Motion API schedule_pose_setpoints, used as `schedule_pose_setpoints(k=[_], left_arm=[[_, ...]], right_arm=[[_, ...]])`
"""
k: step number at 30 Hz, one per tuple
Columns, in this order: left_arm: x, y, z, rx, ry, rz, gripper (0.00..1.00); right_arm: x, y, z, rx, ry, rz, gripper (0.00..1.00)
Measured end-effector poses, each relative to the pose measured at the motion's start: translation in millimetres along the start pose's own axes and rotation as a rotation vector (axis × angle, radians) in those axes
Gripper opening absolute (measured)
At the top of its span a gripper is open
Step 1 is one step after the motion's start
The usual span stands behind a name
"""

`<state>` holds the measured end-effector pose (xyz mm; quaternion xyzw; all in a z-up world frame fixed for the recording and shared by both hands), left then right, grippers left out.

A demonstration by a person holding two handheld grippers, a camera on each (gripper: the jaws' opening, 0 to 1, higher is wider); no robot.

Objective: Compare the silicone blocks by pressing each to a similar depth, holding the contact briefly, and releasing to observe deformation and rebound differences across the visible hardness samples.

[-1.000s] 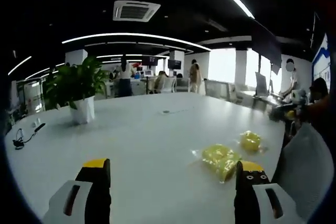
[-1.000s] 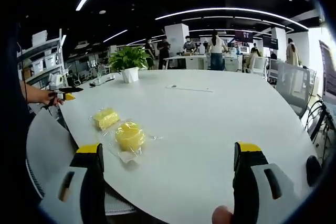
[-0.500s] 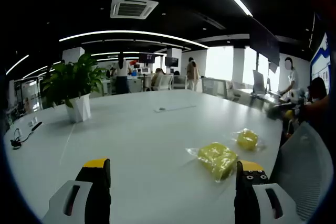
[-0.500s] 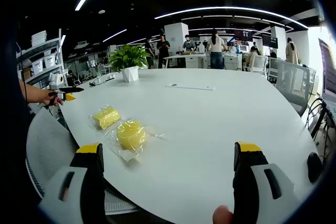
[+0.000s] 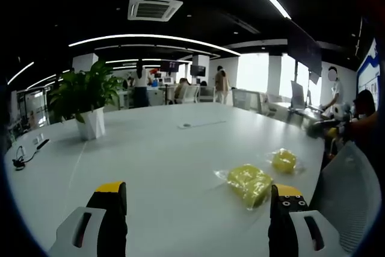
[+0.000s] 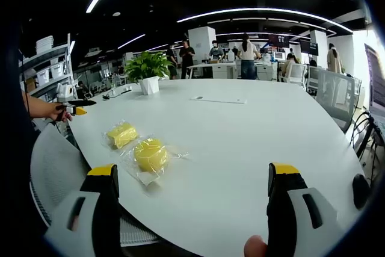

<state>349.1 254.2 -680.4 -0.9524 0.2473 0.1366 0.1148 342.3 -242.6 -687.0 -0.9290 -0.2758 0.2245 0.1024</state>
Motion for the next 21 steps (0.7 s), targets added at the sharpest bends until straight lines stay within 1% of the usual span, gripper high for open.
schedule_pose_setpoints(k=[3, 5, 8, 14, 21], left_arm=[[-0.4, -1.1, -1.3, 0.009, 0.004, -0.006, 1.00], [-0.6, -2.5, -0.5, 0.001, 0.004, -0.006, 1.00], [-1.1, -4.6, -1.1, 0.002, 0.009, -0.014, 1.00], [-2.3, -2.2, 0.9, 0.007, 0.006, -0.007, 1.00], [-3.6, 1.6, -1.0, -0.002, 0.011, -0.011, 1.00]], right_arm=[[-0.6, 0.9, -0.3, 0.000, 0.004, 0.004, 0.97], [-0.7, 0.5, -0.3, 0.005, 0.008, 0.005, 0.97], [-0.1, -2.9, 0.0, 0.002, 0.007, -0.001, 0.97], [1.5, -5.5, -0.4, -0.001, 0.011, -0.007, 0.97], [2.1, -6.7, 0.3, -0.005, 0.009, -0.010, 0.97]])
Point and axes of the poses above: the point that each gripper's makers call its tool centre point, and the gripper's own axes: x roughly forward along the fingers, y roughly to its right, z roughly out of its underside, the point moved 1 cm from there along -x, roughly backward along the fingers, and after that the axes turned 13 degrees about x, right-handed, at the moved point
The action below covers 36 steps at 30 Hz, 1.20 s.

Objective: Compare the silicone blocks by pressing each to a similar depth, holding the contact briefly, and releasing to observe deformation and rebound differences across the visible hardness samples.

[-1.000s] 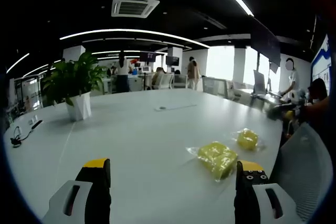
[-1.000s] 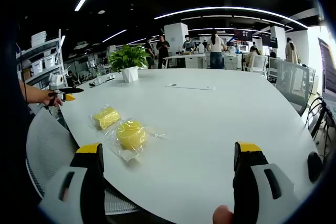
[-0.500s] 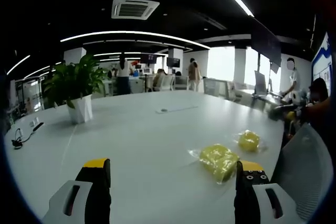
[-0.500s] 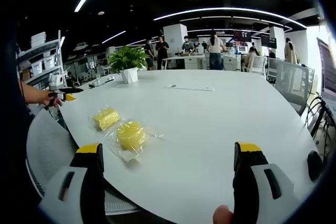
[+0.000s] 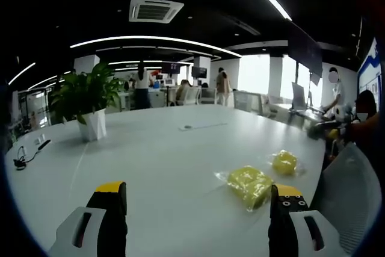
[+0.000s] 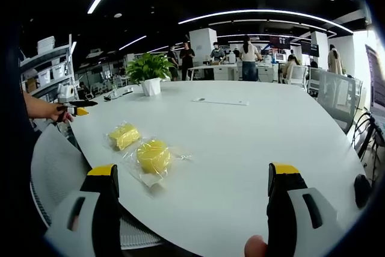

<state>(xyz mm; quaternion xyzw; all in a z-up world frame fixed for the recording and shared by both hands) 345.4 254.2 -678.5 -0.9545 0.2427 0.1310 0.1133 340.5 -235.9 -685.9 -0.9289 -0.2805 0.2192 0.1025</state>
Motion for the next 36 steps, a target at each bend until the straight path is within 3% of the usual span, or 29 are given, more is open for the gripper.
schedule_pose_setpoints(k=[36], left_arm=[[-6, 14.6, -15.7, -0.005, -0.003, -0.006, 1.00]], right_arm=[[-1, -9, 3.0, 0.014, 0.014, -0.012, 0.97]])
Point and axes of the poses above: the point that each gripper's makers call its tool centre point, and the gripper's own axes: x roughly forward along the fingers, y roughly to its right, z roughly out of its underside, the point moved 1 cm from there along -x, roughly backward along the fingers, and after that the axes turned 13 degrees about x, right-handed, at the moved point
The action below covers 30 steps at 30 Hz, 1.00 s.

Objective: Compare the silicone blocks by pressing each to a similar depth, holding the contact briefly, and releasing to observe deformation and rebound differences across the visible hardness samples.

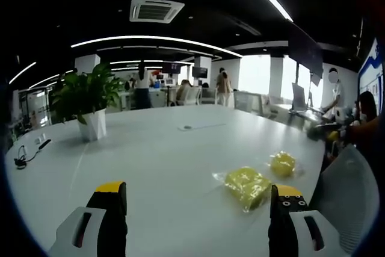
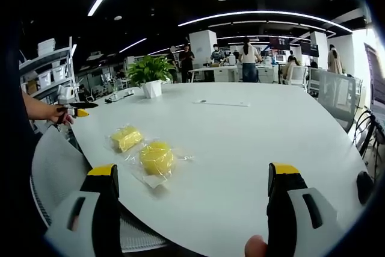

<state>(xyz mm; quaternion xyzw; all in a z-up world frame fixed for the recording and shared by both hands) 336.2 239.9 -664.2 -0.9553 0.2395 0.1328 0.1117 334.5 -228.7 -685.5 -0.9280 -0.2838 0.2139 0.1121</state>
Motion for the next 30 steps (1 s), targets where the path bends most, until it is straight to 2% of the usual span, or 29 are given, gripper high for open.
schedule_pose_setpoints(k=[5, 9, 12, 17, 23, 30], left_arm=[[-1, -1.8, -3.3, -0.006, 0.017, -0.007, 1.00], [-1, -7.3, 0.9, -0.002, 0.025, -0.005, 1.00], [-8, -12.2, 1.1, 0.002, 0.022, 0.004, 1.00], [-19, -22.7, 0.8, -0.014, 0.043, -0.017, 1.00], [-22, -18.5, -2.4, -0.020, 0.059, -0.039, 1.00], [-20, -4.4, 2.0, -0.013, 0.046, -0.020, 1.00]], right_arm=[[-1, -5, -0.2, -0.012, -0.001, -0.010, 0.97], [1, -10, 2.4, -0.038, 0.004, -0.003, 0.97], [1, -16, 3.3, -0.056, 0.004, 0.007, 0.97], [0, -19, 8.3, -0.065, -0.001, 0.017, 0.97], [2, -19, -1.3, -0.060, 0.021, 0.011, 0.97], [3, -15, -5.4, -0.064, 0.025, 0.017, 0.97]])
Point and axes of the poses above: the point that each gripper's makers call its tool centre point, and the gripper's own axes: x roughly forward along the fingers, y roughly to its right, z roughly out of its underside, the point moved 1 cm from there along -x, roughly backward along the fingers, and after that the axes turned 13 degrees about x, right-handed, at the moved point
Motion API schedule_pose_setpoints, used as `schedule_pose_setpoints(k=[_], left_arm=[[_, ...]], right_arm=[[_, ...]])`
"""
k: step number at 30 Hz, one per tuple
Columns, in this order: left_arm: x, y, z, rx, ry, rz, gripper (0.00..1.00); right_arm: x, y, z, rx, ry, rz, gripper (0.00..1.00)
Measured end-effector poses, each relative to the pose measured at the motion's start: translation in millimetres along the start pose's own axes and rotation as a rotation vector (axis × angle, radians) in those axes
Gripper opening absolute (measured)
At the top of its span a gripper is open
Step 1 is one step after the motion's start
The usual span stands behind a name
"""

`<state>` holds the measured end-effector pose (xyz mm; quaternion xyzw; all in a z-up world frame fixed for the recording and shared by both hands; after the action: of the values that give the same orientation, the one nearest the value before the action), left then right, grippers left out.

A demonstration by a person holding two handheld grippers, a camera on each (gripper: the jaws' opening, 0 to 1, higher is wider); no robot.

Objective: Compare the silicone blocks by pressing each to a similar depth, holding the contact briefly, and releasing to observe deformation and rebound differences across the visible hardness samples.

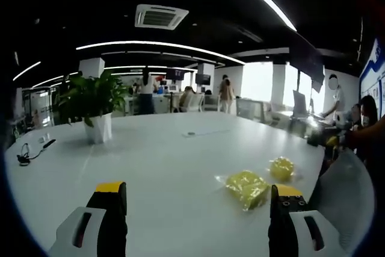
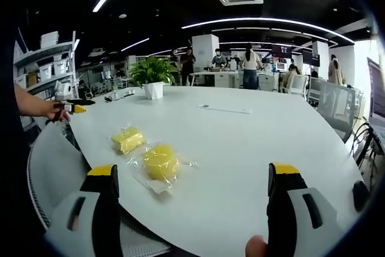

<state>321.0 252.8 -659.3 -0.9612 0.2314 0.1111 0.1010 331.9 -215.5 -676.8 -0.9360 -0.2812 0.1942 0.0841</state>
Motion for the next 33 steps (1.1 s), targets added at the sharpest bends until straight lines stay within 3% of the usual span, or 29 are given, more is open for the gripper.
schedule_pose_setpoints(k=[7, 33], left_arm=[[0.5, 3.5, 2.7, -0.032, 0.000, 0.002, 1.00], [-0.2, -0.3, -1.7, -0.054, 0.022, -0.025, 1.00]], right_arm=[[-2.1, 4.9, 4.6, 0.006, 0.002, 0.029, 0.97], [-0.3, 2.1, 6.8, 0.006, -0.002, 0.017, 0.97]])
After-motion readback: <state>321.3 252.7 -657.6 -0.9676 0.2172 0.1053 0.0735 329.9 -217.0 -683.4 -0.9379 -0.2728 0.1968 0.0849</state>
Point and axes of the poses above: the point that each gripper's makers call its tool centre point, and the gripper's own axes: x roughly forward along the fingers, y roughly to its right, z roughly out of its underside, the point moved 1 cm from there along -x, roughly backward along the fingers, and after that the axes turned 13 degrees about x, right-handed, at the moved point
